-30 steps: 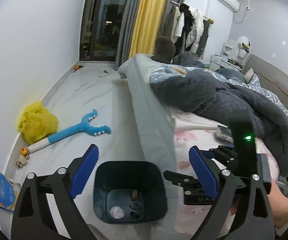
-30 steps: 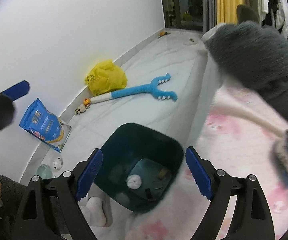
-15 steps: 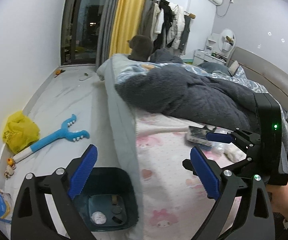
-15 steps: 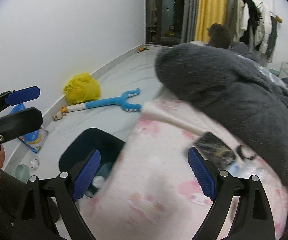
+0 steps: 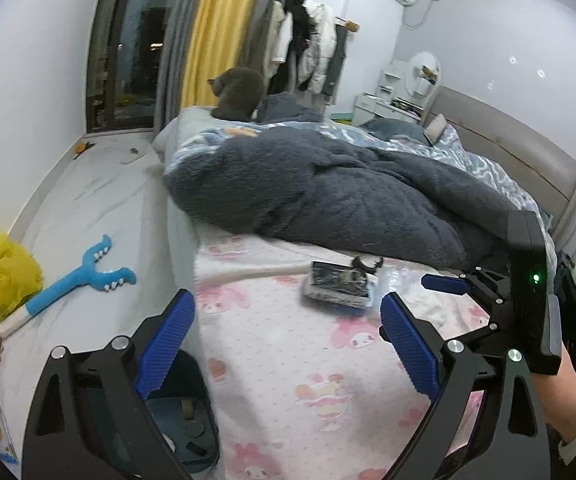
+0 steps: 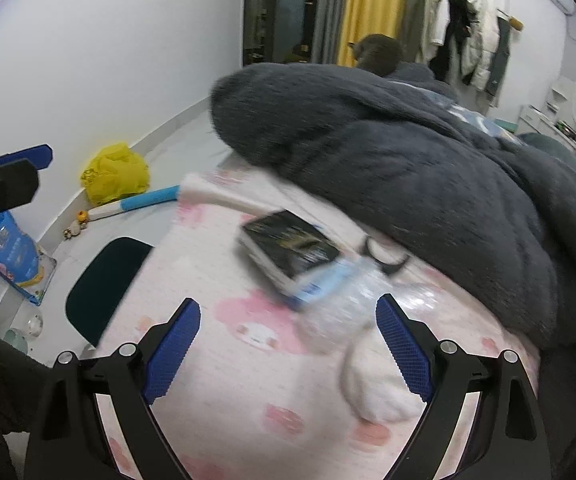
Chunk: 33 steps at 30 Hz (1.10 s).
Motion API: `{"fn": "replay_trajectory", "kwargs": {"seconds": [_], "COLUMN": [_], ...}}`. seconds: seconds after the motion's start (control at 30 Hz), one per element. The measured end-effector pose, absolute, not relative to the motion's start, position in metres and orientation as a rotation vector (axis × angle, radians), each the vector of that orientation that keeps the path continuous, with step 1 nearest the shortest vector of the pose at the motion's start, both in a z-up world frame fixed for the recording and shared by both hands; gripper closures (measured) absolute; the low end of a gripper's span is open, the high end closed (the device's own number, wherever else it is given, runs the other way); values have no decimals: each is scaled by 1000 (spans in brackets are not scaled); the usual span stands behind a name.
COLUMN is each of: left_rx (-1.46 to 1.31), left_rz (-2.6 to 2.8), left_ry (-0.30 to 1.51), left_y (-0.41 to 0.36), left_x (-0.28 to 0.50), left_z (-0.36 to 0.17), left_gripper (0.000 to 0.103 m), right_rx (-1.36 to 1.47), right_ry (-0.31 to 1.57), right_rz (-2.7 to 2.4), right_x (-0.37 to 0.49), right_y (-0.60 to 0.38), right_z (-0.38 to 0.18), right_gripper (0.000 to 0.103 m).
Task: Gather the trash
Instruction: 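Move both grippers back toward the remaining items on the bed, then grasp the white cloth with the right gripper while the left gripper grasps a bubble-wrap roll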
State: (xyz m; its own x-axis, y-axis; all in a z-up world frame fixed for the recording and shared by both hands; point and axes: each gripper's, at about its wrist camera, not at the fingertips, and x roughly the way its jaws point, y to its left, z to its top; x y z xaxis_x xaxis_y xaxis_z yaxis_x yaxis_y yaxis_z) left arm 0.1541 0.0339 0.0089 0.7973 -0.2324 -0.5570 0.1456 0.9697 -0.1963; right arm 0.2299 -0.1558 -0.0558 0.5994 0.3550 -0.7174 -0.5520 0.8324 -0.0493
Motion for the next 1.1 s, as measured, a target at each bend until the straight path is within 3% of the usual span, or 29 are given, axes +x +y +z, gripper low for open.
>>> {"fn": "replay_trajectory", "kwargs": {"seconds": [0.67, 0.73, 0.77, 0.9, 1.1], "left_rx": [-36, -29, -24, -6, 23], "left_rz": [-380, -389, -391, -394, -397], "left_ry": [659, 667, 670, 682, 709], "left_y": [-57, -65, -69, -80, -98], "left_x": [184, 188, 190, 197, 211], "left_z": [-8, -12, -14, -21, -33], "left_gripper": [8, 9, 10, 16, 24], "right_rx": [-242, -250, -263, -264, -209], "right_ry": [857, 857, 859, 851, 841], "right_rz": [486, 506, 509, 532, 553], "right_x": [262, 264, 263, 261, 259], "right_y": [-227, -227, -227, -232, -252], "right_z": [-103, -104, -105, -104, -97], "right_gripper": [13, 25, 36, 50, 53]}}
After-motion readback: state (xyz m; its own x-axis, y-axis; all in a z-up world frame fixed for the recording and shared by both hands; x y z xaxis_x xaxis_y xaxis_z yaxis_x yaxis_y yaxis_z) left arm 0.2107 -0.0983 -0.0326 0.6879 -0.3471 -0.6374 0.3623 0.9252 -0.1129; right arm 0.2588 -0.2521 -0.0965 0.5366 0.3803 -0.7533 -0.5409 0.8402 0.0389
